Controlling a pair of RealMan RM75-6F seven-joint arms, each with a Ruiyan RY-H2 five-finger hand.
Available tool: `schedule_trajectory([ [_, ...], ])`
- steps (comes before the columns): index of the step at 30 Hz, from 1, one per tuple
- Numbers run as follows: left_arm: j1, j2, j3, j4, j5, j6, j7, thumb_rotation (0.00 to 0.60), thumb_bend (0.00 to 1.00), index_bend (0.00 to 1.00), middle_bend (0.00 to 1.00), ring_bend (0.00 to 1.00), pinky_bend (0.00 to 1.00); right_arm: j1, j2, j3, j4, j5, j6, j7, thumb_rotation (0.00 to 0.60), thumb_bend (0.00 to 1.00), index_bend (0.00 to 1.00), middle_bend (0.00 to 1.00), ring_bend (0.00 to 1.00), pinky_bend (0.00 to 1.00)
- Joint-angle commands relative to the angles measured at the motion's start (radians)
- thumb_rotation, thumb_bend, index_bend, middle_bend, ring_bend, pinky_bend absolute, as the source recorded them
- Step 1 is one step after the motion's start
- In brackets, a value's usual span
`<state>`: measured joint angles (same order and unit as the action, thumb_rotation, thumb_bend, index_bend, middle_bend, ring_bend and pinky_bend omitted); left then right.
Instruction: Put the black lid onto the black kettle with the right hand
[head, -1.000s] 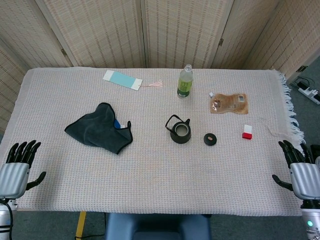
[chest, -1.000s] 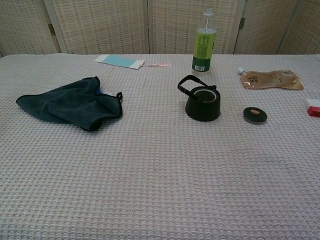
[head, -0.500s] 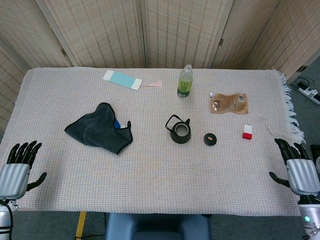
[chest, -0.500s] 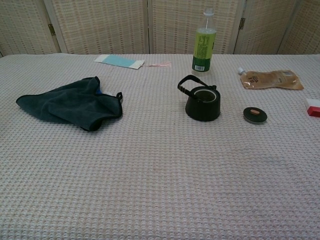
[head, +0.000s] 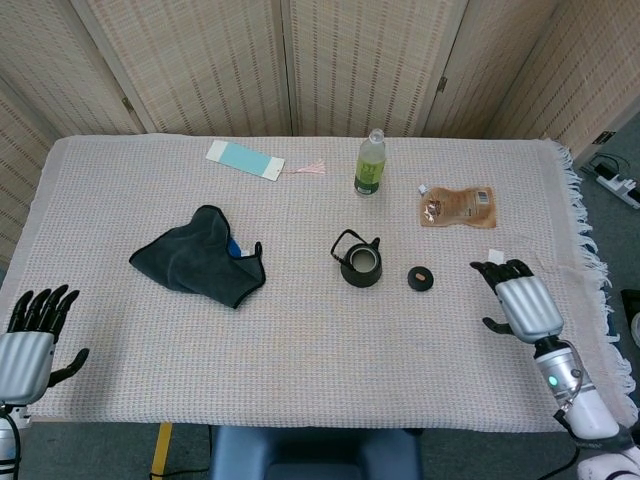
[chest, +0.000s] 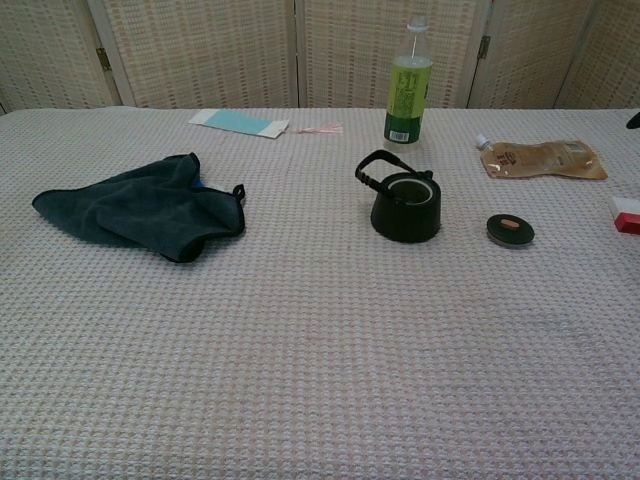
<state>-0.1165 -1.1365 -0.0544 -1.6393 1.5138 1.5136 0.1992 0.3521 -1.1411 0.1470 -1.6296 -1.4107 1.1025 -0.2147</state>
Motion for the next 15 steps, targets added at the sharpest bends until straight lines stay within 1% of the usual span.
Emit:
schedule_trajectory([
  [1,0.003,0.003,0.003,-0.001,0.000,0.001,-0.001,0.600,0.24,0.08,0.03,0.05,0.00,0.083,-0.048,0.029,0.040,0.046,-0.094,-0.034,0.600,0.19,0.20,0.26,0.27,0.20],
  [4,0.009,0.007,0.005,-0.002,-0.003,0.004,0.000,0.600,0.24,0.08,0.03,0.05,0.00,0.144,-0.093,0.040,0.089,0.075,-0.160,-0.059,0.600,0.19,0.24,0.26,0.26,0.20],
  [9,0.016,0.010,0.004,-0.005,-0.013,0.009,-0.002,0.600,0.24,0.09,0.03,0.07,0.00,0.211,-0.165,0.052,0.171,0.120,-0.224,-0.073,0.600,0.19,0.25,0.26,0.25,0.21],
  [13,0.019,0.014,0.004,-0.007,-0.017,0.008,-0.002,0.600,0.24,0.10,0.04,0.09,0.00,0.260,-0.211,0.060,0.244,0.151,-0.270,-0.065,0.600,0.19,0.25,0.25,0.29,0.33],
  [15,0.020,0.016,0.005,-0.008,-0.016,0.009,-0.002,0.600,0.24,0.11,0.04,0.09,0.00,0.273,-0.228,0.061,0.269,0.159,-0.274,-0.070,0.600,0.19,0.25,0.25,0.32,0.37],
])
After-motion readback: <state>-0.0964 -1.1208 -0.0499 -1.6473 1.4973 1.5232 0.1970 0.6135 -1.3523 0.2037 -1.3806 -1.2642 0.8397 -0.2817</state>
